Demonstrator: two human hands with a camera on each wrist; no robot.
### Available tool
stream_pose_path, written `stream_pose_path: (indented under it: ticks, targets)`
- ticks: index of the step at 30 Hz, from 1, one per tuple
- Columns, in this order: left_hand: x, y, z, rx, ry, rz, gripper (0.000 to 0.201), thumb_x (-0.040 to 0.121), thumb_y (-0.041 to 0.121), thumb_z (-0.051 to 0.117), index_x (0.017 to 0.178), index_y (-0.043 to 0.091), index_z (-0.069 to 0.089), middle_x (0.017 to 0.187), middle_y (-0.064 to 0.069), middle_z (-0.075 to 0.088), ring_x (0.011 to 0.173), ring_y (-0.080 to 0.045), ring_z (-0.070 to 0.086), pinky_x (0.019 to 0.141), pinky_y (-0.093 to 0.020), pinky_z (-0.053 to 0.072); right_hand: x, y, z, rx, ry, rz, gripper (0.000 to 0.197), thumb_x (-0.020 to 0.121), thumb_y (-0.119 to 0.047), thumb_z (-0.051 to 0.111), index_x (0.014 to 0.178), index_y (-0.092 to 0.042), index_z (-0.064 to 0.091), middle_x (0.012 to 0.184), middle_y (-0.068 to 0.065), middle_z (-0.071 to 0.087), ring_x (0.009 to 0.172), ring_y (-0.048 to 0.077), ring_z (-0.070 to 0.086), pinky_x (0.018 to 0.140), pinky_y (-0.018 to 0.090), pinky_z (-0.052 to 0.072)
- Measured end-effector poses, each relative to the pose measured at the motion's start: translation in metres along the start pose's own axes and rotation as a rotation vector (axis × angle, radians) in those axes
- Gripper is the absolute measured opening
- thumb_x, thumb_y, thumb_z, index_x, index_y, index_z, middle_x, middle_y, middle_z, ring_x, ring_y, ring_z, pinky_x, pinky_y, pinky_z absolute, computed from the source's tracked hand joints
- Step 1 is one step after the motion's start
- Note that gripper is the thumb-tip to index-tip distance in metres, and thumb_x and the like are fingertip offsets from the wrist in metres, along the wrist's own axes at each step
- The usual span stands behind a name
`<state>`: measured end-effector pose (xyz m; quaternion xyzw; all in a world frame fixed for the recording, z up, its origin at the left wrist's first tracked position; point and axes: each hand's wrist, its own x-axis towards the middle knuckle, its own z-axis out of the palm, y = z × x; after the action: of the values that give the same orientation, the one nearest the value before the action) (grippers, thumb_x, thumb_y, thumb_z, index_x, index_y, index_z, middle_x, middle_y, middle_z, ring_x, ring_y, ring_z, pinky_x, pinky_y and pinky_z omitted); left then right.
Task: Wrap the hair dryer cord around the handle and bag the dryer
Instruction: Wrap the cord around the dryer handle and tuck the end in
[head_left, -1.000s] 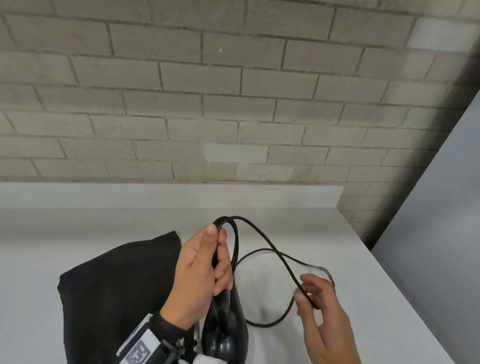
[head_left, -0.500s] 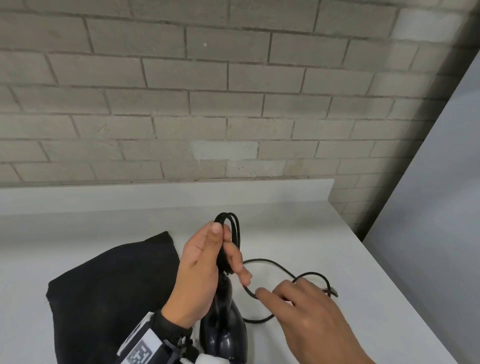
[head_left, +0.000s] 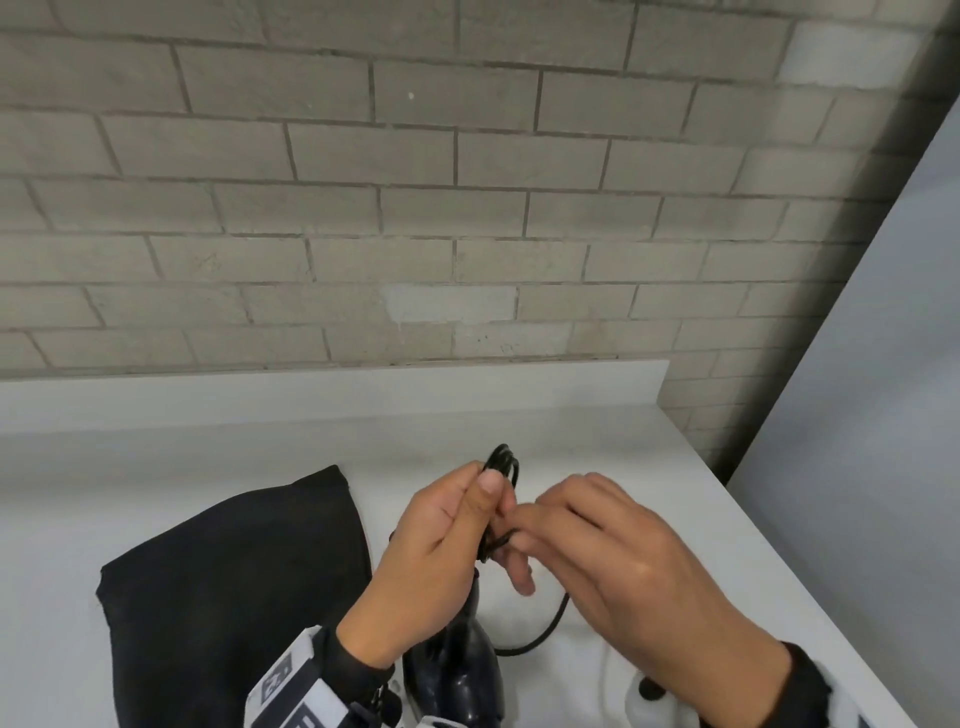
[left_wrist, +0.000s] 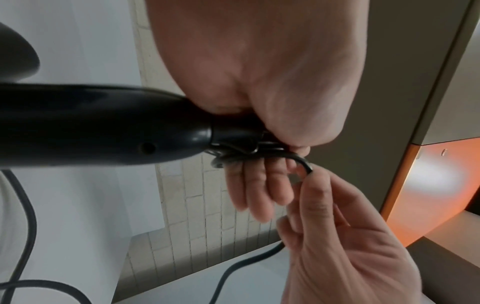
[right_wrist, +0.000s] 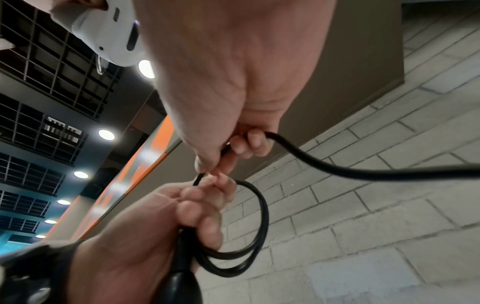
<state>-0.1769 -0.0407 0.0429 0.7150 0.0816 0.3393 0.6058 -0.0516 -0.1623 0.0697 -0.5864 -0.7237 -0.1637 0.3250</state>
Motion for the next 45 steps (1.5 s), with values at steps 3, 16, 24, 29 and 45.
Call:
stream_pose_path:
  ticks: [3, 16, 24, 29, 45]
  targets:
    - [-0.003, -0.001, -0.002, -0.064, -0.083, -0.039, 0.047, 0.101, 0.043, 0.039, 0.085, 0.001, 0.052, 0.048, -0.009, 0.059, 0.042, -0.022, 0.056, 0.056, -0.047, 0.05, 0.009, 0.011, 0.001, 0.099, 0.109, 0.078, 0.017, 0.092, -0.026, 0.066, 0.104, -0.013, 0.066, 0.097, -0.001, 0.055, 0.077, -0.003, 0.049, 0.068, 0.016, 0.048]
    - [-0.003, -0.005, -0.02, -0.381, -0.224, -0.146, 0.047, 0.091, 0.054, 0.061, 0.082, 0.007, 0.06, 0.043, -0.006, 0.049, 0.026, -0.01, 0.041, 0.036, -0.019, 0.043, 0.014, 0.037, 0.013, 0.373, -0.253, 0.093, 0.043, 0.101, -0.04, 0.041, 0.141, -0.025, 0.04, 0.116, -0.02, 0.048, 0.1, 0.006, 0.058, 0.087, 0.024, 0.05]
    - [0.0, -0.007, -0.014, -0.403, -0.216, -0.166, 0.045, 0.089, 0.056, 0.062, 0.077, 0.012, 0.06, 0.047, -0.007, 0.056, 0.038, -0.019, 0.057, 0.055, -0.032, 0.054, 0.017, 0.026, 0.007, 0.027, -0.229, 0.053, 0.035, 0.094, -0.014, 0.041, 0.128, -0.019, 0.045, 0.102, -0.002, 0.058, 0.088, 0.019, 0.056, 0.07, 0.036, 0.053]
    - [0.003, -0.007, -0.018, -0.292, -0.258, -0.119, 0.047, 0.096, 0.052, 0.052, 0.072, 0.013, 0.058, 0.052, -0.008, 0.061, 0.054, -0.028, 0.065, 0.081, -0.043, 0.052, 0.02, 0.022, -0.003, -0.193, -0.298, 0.002, 0.042, 0.082, -0.003, 0.051, 0.122, -0.015, 0.046, 0.088, -0.003, 0.06, 0.078, 0.017, 0.05, 0.071, 0.028, 0.049]
    - [-0.002, -0.001, -0.038, -0.063, -0.457, -0.122, 0.05, 0.078, 0.053, 0.075, 0.081, 0.006, 0.058, 0.066, -0.027, 0.057, 0.051, -0.014, 0.052, 0.055, -0.03, 0.047, 0.023, 0.028, -0.028, 0.404, -0.625, 0.274, 0.012, 0.099, -0.011, 0.044, 0.1, -0.021, 0.05, 0.085, -0.007, 0.058, 0.075, 0.011, 0.05, 0.067, 0.026, 0.043]
